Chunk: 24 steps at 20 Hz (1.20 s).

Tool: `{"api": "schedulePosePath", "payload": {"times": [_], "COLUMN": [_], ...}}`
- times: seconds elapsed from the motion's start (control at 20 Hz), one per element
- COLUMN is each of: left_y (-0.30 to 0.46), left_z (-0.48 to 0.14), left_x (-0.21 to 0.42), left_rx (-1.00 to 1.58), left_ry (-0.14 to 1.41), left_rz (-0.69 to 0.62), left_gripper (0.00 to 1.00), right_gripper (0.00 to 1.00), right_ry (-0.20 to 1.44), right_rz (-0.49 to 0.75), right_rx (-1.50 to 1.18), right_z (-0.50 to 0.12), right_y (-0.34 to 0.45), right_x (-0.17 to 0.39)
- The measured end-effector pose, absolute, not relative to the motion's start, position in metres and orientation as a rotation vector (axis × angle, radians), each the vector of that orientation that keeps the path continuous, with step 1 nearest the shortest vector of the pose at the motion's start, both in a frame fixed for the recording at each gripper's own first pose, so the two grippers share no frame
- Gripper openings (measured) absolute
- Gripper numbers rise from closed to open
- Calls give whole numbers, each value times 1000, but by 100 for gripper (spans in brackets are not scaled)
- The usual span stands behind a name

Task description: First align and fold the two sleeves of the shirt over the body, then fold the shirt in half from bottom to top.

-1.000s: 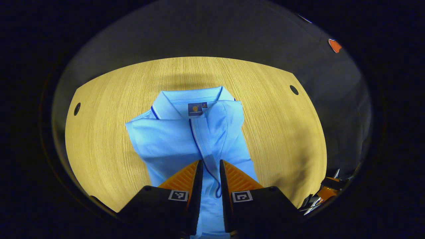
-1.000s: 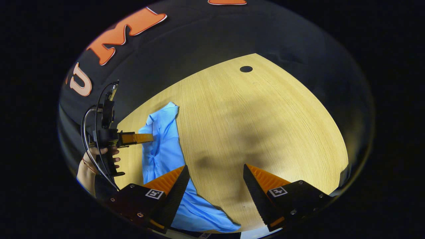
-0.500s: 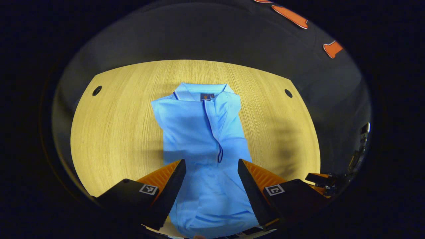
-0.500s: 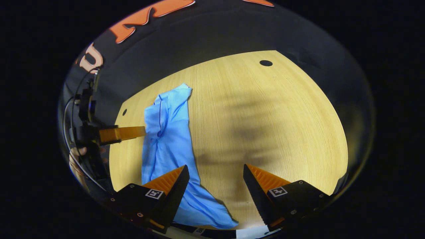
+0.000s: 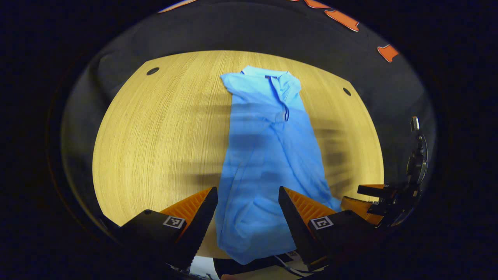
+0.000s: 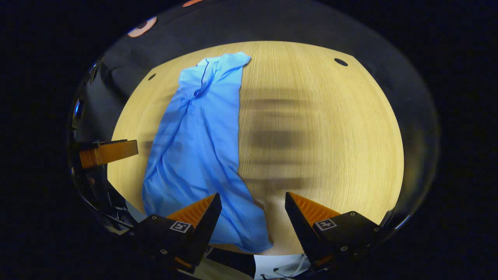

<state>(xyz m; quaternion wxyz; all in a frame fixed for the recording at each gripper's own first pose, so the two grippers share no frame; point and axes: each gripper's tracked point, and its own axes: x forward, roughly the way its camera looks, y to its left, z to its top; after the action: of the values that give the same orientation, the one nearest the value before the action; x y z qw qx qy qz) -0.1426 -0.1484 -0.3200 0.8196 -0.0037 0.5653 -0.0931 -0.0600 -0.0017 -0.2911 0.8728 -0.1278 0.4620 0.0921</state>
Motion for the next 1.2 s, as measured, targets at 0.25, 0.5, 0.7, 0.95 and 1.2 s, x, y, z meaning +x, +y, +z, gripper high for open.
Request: {"api": "schedulePosePath", "payload": {"times": [0.25, 0.5, 0.7, 0.95, 1.2], "left_y": [-135, -132, -124, -121, -120], "left_z": [-360, -394, -406, -417, -417], "left_x": [-219, -261, -263, -269, -272], "left_rx": [32, 40, 74, 110, 113], "left_ry": [1329, 1428, 1430, 1447, 1450], "left_rz": [-183, -170, -131, -92, -69], "left_gripper": [100, 100, 100, 100, 100], "right_gripper": [99, 99, 99, 99, 98], "right_ry": [1075, 1136, 1132, 1093, 1056], "right_rz": [172, 161, 163, 123, 122], "right_rx": [-296, -301, -350, -364, -390], "right_z": [-322, -351, -366, -368, -369], "right_y": [-20, -19, -18, -19, -20], "right_x": [-100, -126, -134, -132, -133]}}
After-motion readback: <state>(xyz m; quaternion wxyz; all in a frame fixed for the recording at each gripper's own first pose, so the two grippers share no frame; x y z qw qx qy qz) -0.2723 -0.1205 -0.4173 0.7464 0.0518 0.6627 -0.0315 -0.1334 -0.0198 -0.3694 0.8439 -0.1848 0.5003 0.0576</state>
